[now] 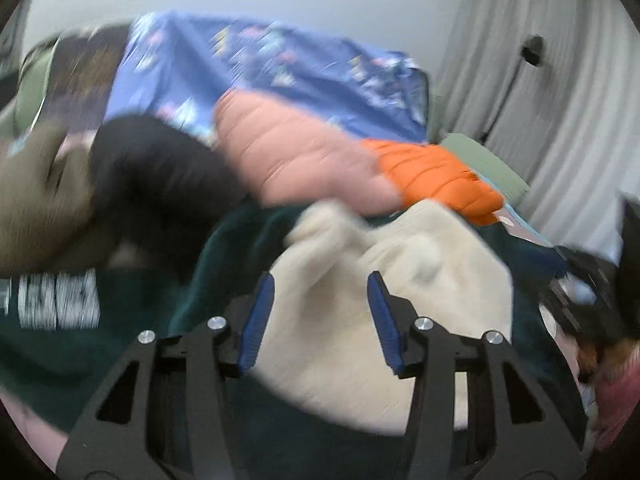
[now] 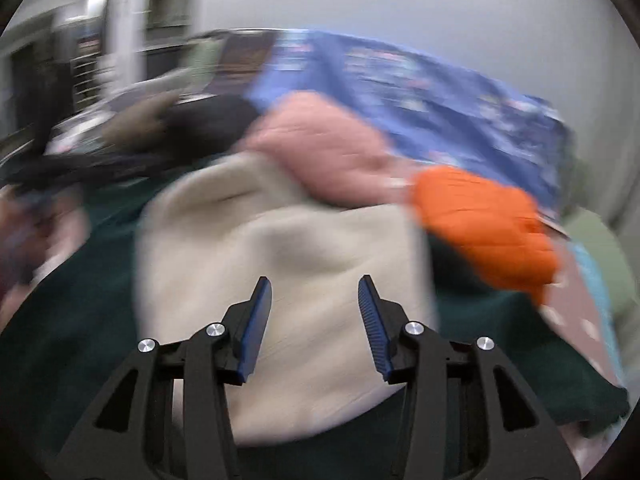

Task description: Fold large clothes

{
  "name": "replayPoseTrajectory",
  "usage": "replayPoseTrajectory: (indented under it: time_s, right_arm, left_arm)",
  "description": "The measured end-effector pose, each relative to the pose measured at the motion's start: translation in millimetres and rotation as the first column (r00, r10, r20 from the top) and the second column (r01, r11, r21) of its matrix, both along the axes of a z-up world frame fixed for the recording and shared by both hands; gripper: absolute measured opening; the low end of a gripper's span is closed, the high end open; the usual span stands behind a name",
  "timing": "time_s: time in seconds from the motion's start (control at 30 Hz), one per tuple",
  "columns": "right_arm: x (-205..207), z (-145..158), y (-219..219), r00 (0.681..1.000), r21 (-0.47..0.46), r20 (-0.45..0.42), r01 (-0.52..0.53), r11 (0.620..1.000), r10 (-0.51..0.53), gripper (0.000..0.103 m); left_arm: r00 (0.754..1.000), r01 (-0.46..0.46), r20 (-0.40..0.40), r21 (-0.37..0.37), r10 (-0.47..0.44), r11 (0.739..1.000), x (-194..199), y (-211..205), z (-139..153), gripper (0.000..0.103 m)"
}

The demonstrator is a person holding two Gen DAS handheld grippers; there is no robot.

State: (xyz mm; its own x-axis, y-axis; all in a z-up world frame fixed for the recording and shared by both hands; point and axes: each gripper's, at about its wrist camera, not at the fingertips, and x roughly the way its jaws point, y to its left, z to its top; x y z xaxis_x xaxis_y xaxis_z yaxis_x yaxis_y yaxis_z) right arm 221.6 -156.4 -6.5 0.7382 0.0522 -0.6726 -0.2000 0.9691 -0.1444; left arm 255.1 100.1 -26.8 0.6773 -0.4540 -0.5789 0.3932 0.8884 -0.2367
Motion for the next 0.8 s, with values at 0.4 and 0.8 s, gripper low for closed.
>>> replayPoseTrajectory:
  time_s: [0.4, 0.8]
  right_arm:
    - [93.5, -86.5, -66.2, 0.964, 0.142, -0.138, 0.248, 0.958, -0.229, 0.0]
    - [21.8, -27.3, -34.0, 1.0, 0.208, 0.0, 0.024, 0.978, -0.025, 0.024]
  left_arm:
    - [0.993, -0.121, 0.045, 0.324, 0.112, 0.938, 82.9, -36.3, -85.4, 0.046]
    - [0.995, -0.087, -0.034, 0.251, 0.099, 0.964, 35.3, -25.4, -56.7, 0.071]
